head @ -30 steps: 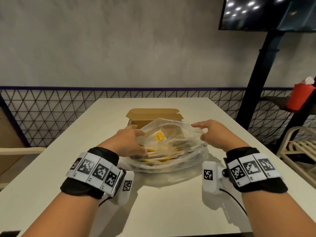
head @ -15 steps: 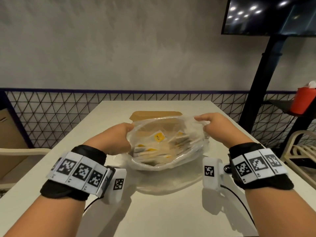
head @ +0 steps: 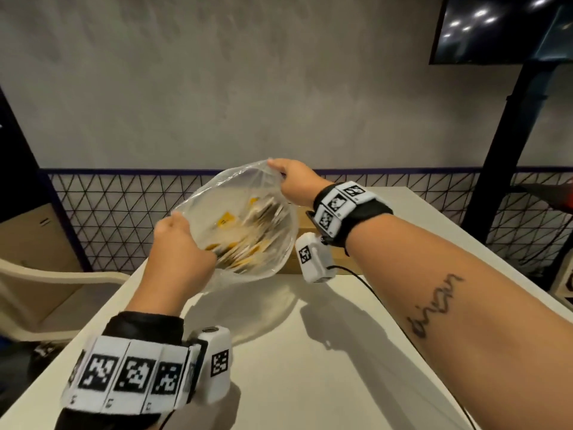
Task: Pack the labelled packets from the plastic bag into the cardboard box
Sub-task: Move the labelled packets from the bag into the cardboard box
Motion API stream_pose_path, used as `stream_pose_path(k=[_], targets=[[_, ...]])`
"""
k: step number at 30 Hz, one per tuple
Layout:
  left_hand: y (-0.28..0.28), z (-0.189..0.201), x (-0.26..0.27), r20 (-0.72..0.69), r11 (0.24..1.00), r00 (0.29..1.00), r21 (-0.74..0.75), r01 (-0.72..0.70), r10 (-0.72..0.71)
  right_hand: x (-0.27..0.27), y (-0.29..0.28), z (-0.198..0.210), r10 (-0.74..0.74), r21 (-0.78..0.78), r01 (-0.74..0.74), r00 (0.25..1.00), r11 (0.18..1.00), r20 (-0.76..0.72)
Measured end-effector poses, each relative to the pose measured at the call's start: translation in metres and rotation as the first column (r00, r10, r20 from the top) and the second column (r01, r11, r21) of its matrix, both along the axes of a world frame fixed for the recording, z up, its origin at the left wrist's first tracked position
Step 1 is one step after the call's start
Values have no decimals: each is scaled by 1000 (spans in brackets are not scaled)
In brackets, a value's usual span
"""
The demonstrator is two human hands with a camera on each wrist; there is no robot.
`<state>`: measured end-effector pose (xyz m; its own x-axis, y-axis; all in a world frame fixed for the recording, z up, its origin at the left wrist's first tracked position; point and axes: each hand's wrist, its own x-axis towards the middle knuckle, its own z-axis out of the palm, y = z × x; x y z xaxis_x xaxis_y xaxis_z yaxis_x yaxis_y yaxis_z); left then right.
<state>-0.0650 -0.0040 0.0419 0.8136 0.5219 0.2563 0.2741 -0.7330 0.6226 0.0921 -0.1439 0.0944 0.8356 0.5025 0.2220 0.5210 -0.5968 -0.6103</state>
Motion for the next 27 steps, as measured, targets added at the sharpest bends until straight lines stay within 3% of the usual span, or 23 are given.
stream_pose_path(k=[8, 14, 17, 19, 23, 25, 27], targets=[[10, -29, -3, -130, 990, 989, -108, -89, 75, 7, 63, -13, 150, -177, -157, 987, 972, -55], [19, -41, 4, -275, 995, 961, -85, -54, 29, 4, 37, -18, 139, -344, -158, 987, 926, -78], [18, -41, 4, -294, 998, 955, -31, -47, 36, 3, 9, -24, 47, -414, -82, 994, 907, -95], [13, -39, 3, -275, 998, 959, 30, -59, 65, 1, -9, -29, 7, -561, -63, 995, 826, -101], [-1, -34, 4, -267, 991, 963, 135, 5, 31, -10, -40, -42, -14, -831, -114, 989, 545, -145], [-9, -33, 4, -278, 987, 960, 145, 64, -21, -15, -51, -49, -32, -857, -136, 984, 497, -175], [-15, -34, 3, -265, 983, 962, 147, 115, -73, -21, -61, -52, -30, -849, -150, 981, 507, -191]])
